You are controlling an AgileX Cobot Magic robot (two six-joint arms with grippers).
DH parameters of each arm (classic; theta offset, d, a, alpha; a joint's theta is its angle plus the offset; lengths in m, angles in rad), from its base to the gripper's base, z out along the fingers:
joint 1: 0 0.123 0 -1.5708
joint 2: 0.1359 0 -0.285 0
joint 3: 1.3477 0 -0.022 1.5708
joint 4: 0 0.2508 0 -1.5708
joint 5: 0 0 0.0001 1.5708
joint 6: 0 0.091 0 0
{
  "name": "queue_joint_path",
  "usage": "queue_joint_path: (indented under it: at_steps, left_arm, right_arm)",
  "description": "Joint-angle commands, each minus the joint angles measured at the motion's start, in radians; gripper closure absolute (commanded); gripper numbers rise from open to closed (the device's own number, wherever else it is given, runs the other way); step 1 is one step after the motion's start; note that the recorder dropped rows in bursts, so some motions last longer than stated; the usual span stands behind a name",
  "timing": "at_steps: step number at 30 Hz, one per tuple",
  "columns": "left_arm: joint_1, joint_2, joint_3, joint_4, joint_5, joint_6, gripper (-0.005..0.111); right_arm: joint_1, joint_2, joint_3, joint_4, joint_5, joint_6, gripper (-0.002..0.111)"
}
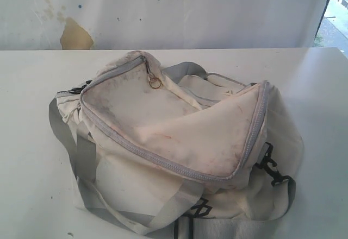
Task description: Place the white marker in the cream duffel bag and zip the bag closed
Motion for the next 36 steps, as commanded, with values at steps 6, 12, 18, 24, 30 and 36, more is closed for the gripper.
queue_joint_path:
  at_steps: [6,12,18,24,30,36]
  left_arm:
    - [-0.001,-0.003,0.006,-0.004,0.001,-0.001,0.107]
    - [-0.001,-0.003,0.006,-0.004,0.001,-0.001,0.107]
    - [-0.001,-0.003,0.006,-0.004,0.001,-0.001,0.107]
    - [-0.001,-0.003,0.006,-0.004,0.001,-0.001,0.107]
    - [-0.001,-0.003,0.006,-0.004,0.001,-0.001,0.107]
    - [-0.001,-0.003,0.006,-0.004,0.001,-0.001,0.107]
  right_arm:
    - [-0.005,-0.004,0.005,-0.01,0.036,-0.002,0.108]
    - [-0.005,-0.004,0.005,-0.01,0.036,-0.002,0.108]
    - [-0.005,-0.004,0.005,-0.01,0.036,-0.002,0.108]
    - [-0.005,-0.004,0.005,-0.008,0.038,-0.002,0.108]
    - [-0.005,-0.004,0.005,-0.008,0.038,-0.002,0.108]
    - [-0.005,-0.004,0.005,-0.008,0.038,-0.002,0.108]
